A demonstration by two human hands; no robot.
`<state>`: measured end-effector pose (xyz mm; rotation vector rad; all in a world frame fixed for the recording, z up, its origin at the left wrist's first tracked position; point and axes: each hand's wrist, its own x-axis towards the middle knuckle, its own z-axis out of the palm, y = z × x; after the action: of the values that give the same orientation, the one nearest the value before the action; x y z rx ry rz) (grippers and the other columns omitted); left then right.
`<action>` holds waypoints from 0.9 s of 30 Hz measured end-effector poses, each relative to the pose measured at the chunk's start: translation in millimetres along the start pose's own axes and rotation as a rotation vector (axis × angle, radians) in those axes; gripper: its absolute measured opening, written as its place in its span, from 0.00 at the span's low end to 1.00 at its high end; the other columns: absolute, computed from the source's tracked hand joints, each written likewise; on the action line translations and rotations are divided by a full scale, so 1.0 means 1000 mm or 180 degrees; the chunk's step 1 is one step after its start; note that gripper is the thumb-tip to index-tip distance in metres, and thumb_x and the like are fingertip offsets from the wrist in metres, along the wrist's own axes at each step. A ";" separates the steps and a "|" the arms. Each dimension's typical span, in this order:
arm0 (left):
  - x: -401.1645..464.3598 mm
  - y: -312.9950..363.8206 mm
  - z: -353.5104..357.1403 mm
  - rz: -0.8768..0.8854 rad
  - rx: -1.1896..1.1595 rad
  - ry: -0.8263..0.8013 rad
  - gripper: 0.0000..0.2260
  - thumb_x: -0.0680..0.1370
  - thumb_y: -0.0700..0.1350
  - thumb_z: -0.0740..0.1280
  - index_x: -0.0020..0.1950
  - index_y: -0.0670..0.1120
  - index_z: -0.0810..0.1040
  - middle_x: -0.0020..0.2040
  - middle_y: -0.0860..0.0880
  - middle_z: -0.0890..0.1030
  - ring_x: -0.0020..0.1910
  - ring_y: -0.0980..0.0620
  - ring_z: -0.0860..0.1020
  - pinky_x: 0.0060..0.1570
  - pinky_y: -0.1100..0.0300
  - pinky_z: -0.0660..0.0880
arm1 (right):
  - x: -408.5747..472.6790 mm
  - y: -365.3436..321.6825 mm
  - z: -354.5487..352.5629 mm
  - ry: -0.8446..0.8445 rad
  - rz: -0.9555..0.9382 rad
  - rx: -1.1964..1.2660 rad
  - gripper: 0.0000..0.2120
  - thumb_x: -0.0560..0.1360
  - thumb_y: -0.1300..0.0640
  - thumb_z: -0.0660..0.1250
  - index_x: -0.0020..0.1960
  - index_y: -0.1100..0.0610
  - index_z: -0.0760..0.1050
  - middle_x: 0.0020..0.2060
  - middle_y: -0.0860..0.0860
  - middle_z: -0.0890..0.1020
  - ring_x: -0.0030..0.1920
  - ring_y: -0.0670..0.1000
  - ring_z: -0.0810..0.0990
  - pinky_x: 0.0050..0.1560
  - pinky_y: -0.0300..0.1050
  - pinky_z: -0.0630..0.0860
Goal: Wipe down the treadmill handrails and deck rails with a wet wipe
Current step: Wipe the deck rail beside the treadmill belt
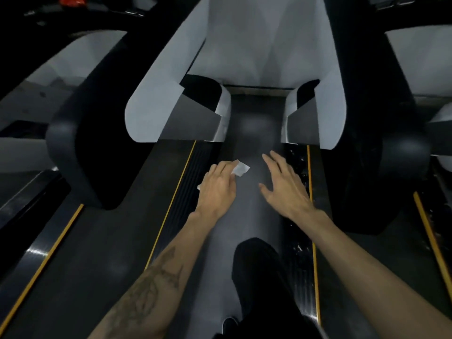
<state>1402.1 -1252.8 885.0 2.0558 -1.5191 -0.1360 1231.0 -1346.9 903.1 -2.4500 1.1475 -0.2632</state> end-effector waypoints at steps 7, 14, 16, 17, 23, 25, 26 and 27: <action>0.056 -0.018 0.031 0.0204 -0.0128 -0.0272 0.19 0.84 0.37 0.60 0.75 0.44 0.73 0.70 0.48 0.77 0.62 0.47 0.74 0.65 0.49 0.71 | 0.050 0.019 0.017 0.0122 0.0307 0.0096 0.38 0.81 0.51 0.68 0.83 0.53 0.52 0.83 0.51 0.51 0.80 0.57 0.57 0.77 0.53 0.61; 0.171 -0.036 0.071 0.0497 -0.0049 -0.0639 0.20 0.84 0.37 0.59 0.76 0.44 0.72 0.70 0.48 0.76 0.63 0.47 0.74 0.65 0.50 0.70 | 0.138 0.049 0.016 0.0365 0.0683 0.0291 0.36 0.81 0.54 0.68 0.83 0.55 0.54 0.83 0.54 0.53 0.80 0.57 0.57 0.78 0.52 0.59; 0.203 -0.037 0.082 0.0605 -0.0044 -0.0770 0.20 0.84 0.37 0.59 0.76 0.43 0.72 0.70 0.47 0.77 0.63 0.45 0.74 0.65 0.48 0.70 | 0.158 0.060 0.015 0.0421 0.0814 0.0335 0.36 0.81 0.55 0.68 0.83 0.56 0.55 0.82 0.54 0.54 0.80 0.57 0.59 0.78 0.52 0.60; 0.210 -0.038 0.084 0.0656 -0.0014 -0.0763 0.20 0.84 0.36 0.60 0.76 0.43 0.72 0.70 0.46 0.77 0.63 0.45 0.74 0.65 0.48 0.70 | 0.163 0.061 0.015 0.0417 0.0777 0.0330 0.36 0.81 0.55 0.68 0.83 0.56 0.55 0.82 0.54 0.54 0.80 0.57 0.59 0.79 0.52 0.60; 0.287 -0.038 0.107 0.0866 -0.0133 -0.0946 0.20 0.83 0.35 0.60 0.75 0.43 0.73 0.69 0.46 0.78 0.61 0.44 0.75 0.64 0.46 0.71 | 0.220 0.091 0.002 0.0575 0.1009 0.0376 0.35 0.81 0.57 0.67 0.83 0.55 0.55 0.82 0.54 0.55 0.79 0.57 0.59 0.78 0.52 0.59; 0.307 -0.039 0.112 0.0965 -0.0143 -0.1009 0.20 0.83 0.35 0.61 0.75 0.43 0.73 0.69 0.46 0.77 0.61 0.44 0.75 0.64 0.46 0.71 | 0.232 0.096 0.000 0.0626 0.1057 0.0366 0.35 0.81 0.56 0.67 0.83 0.55 0.55 0.82 0.54 0.55 0.79 0.56 0.60 0.77 0.51 0.60; 0.315 -0.040 0.114 0.0997 -0.0150 -0.1044 0.20 0.83 0.35 0.61 0.75 0.43 0.73 0.69 0.47 0.77 0.61 0.45 0.75 0.65 0.46 0.71 | 0.237 0.098 -0.001 0.0647 0.1100 0.0358 0.35 0.81 0.56 0.67 0.83 0.55 0.55 0.82 0.54 0.55 0.79 0.56 0.60 0.76 0.52 0.61; 0.323 -0.040 0.116 0.1045 -0.0163 -0.1069 0.20 0.83 0.36 0.61 0.75 0.43 0.73 0.69 0.47 0.78 0.61 0.45 0.75 0.65 0.47 0.71 | 0.241 0.100 0.000 0.0677 0.1159 0.0353 0.35 0.81 0.55 0.67 0.83 0.55 0.55 0.82 0.54 0.55 0.78 0.56 0.60 0.76 0.52 0.61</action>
<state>1501.4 -1581.4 848.5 1.7770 -2.0115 -0.4034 1316.8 -1588.6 857.1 -2.1058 1.5955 -0.4690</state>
